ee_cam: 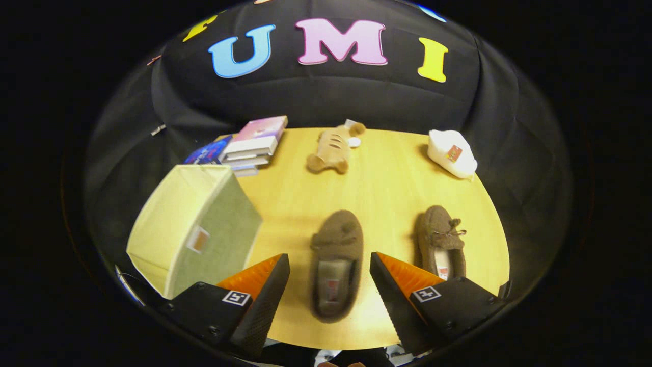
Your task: Open the storage box then place both shoes into the box .Put the left shoe in first, then the right shoe, with the right side of both shoes facing outward in a uniform manner.
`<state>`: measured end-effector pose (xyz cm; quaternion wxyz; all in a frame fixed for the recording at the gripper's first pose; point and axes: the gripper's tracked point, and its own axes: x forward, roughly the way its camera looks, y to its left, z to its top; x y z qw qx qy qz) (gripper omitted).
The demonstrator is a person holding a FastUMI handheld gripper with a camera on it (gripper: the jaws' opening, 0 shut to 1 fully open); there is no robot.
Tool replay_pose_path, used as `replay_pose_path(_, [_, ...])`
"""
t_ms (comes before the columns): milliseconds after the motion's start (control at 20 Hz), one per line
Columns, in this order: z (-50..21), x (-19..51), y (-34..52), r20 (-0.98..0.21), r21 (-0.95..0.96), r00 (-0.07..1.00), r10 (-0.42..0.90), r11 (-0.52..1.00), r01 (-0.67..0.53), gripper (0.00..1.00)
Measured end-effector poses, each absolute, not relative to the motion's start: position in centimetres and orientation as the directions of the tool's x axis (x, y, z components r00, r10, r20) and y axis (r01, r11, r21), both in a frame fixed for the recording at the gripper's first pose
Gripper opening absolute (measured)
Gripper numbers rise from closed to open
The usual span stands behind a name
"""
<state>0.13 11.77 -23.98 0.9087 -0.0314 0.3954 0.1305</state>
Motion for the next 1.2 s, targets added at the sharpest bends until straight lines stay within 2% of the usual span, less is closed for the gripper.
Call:
replay_pose_path(250, [-30.5, 0.7, 9.5, -0.806, 0.053, 0.569, 0.164, 0.977, -0.206, 0.99])
replay_pose_path(550, [-34.4, 3.0, 9.6, -0.84, 0.07, 0.524, 0.142, 0.986, -0.154, 0.99])
replay_pose_path(600, [-34.8, 3.2, 9.8, -0.844, 0.081, 0.515, 0.147, 0.986, -0.147, 0.95])
replay_pose_path(800, [-35.2, 3.9, 11.0, -0.843, 0.117, 0.51, 0.17, 0.984, -0.134, 0.74])
replay_pose_path(850, [-35.3, 4.0, 11.2, -0.845, 0.125, 0.506, 0.174, 0.984, -0.129, 0.67])
replay_pose_path(900, [-35.5, 3.9, 11.5, -0.85, 0.139, 0.496, 0.18, 0.983, -0.118, 0.55])
replay_pose_path(1100, [-35.5, 4.1, 11.3, -0.863, 0.154, 0.475, 0.171, 0.985, -0.075, 0.27])
replay_pose_path(1150, [-35.5, 4.1, 10.8, -0.868, 0.146, 0.471, 0.158, 0.987, -0.062, 0.26])
replay_pose_path(1200, [-35.5, 4.2, 10.7, -0.867, 0.155, 0.472, 0.159, 0.987, -0.048, 0.12])
